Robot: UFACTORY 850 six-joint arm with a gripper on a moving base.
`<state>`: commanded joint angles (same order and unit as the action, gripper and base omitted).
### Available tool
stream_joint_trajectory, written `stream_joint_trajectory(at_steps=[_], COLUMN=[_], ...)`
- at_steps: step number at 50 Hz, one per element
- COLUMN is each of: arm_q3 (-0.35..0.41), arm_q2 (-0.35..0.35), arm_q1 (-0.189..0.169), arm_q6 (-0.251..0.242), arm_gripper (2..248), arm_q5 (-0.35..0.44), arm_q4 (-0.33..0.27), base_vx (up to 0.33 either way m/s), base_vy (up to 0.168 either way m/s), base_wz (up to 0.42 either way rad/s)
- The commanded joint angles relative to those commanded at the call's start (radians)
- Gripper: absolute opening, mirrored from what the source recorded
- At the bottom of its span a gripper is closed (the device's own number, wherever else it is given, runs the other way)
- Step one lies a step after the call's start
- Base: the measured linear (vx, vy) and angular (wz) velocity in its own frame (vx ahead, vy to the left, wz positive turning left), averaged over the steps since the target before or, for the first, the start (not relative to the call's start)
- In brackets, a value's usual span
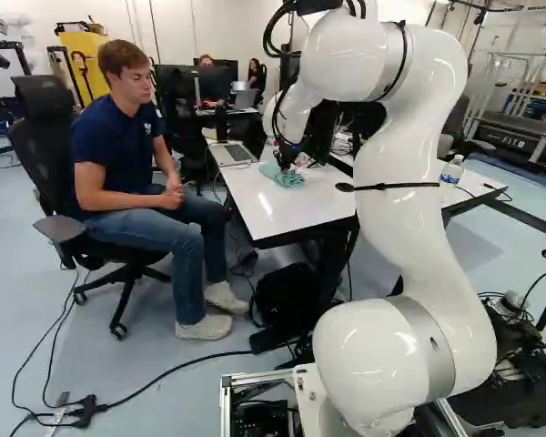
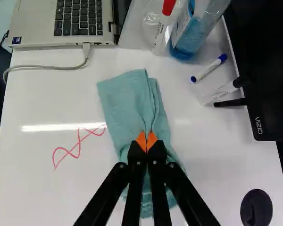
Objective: Clean the table with the green towel
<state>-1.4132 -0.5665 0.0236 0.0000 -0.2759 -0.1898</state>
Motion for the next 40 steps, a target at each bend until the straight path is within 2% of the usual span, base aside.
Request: stream_joint_trajectory(at_steps=[26,40], arm_q3=[-0.004,-0.043], arm_q2=[-0.003,-0.031], arm_q1=[0.001,0.026], arm_q6=[0.000,0.000], arm_gripper=[21,21], arm_q5=[-0.003,-0.003], arm_q4=[0.000,0.000], base_vx=[0.000,0.000], base_vy=[0.000,0.000], base_wz=[0.000,0.000])
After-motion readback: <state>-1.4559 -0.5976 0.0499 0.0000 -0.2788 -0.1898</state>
